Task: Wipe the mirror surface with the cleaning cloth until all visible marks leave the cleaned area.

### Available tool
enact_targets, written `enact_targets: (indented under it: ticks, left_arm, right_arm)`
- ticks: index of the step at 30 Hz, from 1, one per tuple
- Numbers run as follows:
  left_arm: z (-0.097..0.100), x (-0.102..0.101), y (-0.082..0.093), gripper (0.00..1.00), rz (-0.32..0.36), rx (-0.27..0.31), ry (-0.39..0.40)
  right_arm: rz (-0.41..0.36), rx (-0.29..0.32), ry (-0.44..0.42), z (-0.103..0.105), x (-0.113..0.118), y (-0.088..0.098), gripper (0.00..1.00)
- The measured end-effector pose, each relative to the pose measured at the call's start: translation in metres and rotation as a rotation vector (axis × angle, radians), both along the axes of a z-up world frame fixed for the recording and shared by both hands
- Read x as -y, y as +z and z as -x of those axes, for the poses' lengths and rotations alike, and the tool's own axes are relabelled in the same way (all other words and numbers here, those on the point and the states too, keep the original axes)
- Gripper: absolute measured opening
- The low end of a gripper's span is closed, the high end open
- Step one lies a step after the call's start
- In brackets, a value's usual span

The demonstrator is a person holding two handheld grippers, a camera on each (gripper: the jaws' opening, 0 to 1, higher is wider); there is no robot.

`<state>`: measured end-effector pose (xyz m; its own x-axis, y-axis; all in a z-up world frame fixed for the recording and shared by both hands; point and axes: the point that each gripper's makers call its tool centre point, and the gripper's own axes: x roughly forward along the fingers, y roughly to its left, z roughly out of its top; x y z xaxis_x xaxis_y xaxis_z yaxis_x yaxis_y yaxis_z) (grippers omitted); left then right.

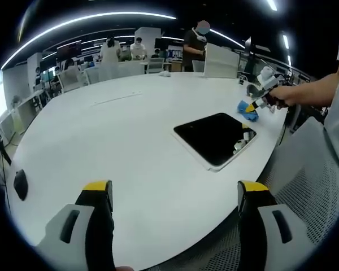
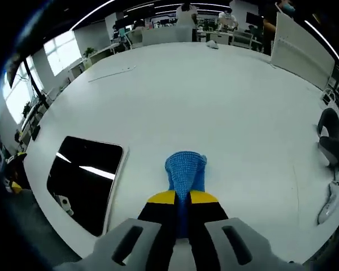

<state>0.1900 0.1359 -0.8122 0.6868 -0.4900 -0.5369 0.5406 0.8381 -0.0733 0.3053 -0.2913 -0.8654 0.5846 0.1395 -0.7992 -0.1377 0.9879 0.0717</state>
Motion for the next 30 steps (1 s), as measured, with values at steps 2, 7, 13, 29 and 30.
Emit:
enact_targets:
  ticks: [2,7,13,29,30]
  left_arm:
    - [0.0,0.0,-0.001,0.91,0.005,0.0,-0.005]
    - [0.0,0.001,-0.001,0.93,0.022,0.001,-0.013]
    - [-0.001,0.002,0.005,0.99,0.039,0.02,-0.002]
    - [0.0,0.005,0.009,0.99,0.053,0.028,-0.012]
    - [0.0,0.005,0.008,0.99,0.051,0.026,-0.012]
  right_arm:
    - [0.006,-0.002,-0.003,-0.001,0.001,0.003,0.01]
    - [-0.025,0.006,-0.052,-0.01,0.002,0.011,0.01]
    - [-0.043,-0.021,-0.05,-0.01,-0.011,0.014,0.0]
    - [-0.104,-0.086,0.011,-0.007,-0.064,0.021,0.0]
    - [-0.107,-0.089,0.014,-0.008,-0.066,0.021,0.0]
